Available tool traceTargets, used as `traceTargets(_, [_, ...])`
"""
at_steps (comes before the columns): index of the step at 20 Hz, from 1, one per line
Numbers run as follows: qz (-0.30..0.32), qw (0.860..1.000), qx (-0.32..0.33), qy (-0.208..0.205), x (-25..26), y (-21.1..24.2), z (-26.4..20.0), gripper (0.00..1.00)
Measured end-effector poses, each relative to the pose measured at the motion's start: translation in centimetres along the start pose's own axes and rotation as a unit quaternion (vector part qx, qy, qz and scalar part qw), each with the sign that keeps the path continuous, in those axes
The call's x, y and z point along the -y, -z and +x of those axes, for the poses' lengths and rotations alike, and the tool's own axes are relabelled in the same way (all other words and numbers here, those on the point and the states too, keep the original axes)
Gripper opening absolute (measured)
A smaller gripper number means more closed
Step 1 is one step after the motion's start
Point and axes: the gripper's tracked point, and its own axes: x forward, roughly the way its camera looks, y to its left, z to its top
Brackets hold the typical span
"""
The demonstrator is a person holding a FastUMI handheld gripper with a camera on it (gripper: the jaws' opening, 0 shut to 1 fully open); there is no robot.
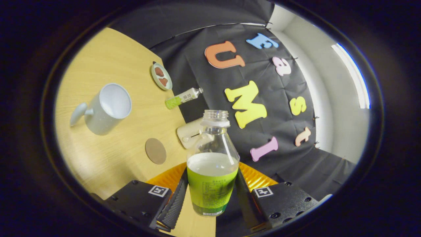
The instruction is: Take the bottle from table, then pour the juice into the cup, finally place the bottle on the coaster
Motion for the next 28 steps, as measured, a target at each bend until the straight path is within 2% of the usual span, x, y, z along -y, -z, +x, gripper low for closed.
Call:
traceTargets(8, [-0.104, 0.995, -0.002, -0.006, -0.6, -2.2, 1.1, 0.8])
traceTargets(19, [-0.237, 0.971, 0.014, 0.028, -0.7, -4.8, 1.3, 0.8])
traceTargets(28, [-0.285, 0.958, 0.013, 0.038, -1.0, -5.6, 1.3, 0.8])
